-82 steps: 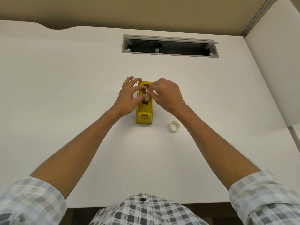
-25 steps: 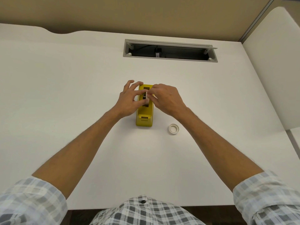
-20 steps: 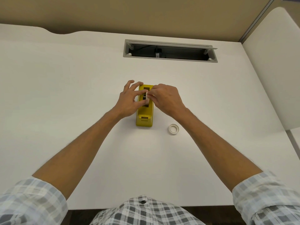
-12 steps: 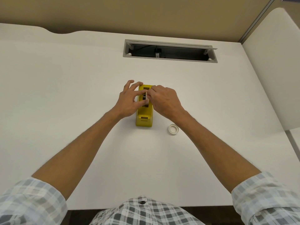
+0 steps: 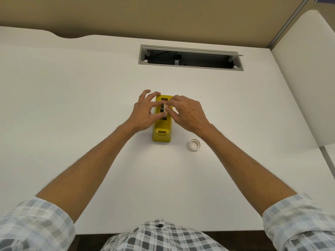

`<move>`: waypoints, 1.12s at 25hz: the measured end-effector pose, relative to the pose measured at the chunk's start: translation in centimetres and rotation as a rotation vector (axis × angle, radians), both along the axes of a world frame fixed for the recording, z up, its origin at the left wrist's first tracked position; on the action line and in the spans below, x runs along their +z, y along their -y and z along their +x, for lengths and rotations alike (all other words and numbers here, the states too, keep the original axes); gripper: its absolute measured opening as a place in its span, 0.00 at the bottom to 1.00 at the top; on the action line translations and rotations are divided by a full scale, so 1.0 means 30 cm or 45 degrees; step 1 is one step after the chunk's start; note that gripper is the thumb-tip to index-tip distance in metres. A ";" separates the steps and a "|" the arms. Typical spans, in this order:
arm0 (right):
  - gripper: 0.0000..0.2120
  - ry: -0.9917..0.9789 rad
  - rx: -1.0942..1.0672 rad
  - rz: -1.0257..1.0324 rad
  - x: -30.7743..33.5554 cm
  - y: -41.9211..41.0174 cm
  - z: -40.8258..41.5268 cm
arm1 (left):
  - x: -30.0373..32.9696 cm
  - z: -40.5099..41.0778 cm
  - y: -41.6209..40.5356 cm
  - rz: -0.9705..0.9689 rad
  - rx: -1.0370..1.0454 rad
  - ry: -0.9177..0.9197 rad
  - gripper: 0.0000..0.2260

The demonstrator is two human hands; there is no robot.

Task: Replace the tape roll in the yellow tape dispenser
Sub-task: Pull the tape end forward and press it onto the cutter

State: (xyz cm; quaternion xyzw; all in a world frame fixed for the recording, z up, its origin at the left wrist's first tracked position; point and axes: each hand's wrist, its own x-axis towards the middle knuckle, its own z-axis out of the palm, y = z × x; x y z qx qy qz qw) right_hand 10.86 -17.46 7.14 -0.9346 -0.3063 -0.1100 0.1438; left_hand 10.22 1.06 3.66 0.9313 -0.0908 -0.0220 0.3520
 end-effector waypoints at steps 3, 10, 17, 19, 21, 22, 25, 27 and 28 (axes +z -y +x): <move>0.09 0.047 0.027 -0.050 0.003 0.000 0.004 | 0.001 0.002 0.005 0.043 0.005 0.011 0.21; 0.06 0.213 0.091 -0.349 0.020 -0.029 0.018 | 0.001 -0.010 0.008 0.057 -0.043 0.156 0.18; 0.08 0.351 0.215 -0.408 0.016 -0.038 0.005 | -0.011 0.003 0.000 0.008 -0.060 0.087 0.17; 0.07 0.363 0.230 -0.401 0.015 -0.038 0.006 | -0.005 0.005 0.000 0.012 -0.070 0.087 0.17; 0.06 0.366 0.231 -0.373 0.008 -0.036 0.007 | 0.000 0.004 0.000 0.007 -0.076 0.084 0.15; 0.06 0.358 0.227 -0.345 0.006 -0.036 0.007 | 0.002 0.003 0.000 0.006 -0.077 0.083 0.14; 0.08 0.288 0.184 -0.268 -0.002 -0.034 0.011 | 0.004 0.000 0.002 0.014 -0.076 0.080 0.13; 0.07 0.263 0.145 -0.240 0.000 -0.038 0.013 | 0.007 -0.001 0.002 0.029 -0.075 0.085 0.14; 0.06 0.243 0.129 -0.243 0.001 -0.040 0.016 | 0.009 -0.001 0.003 0.037 -0.076 0.087 0.14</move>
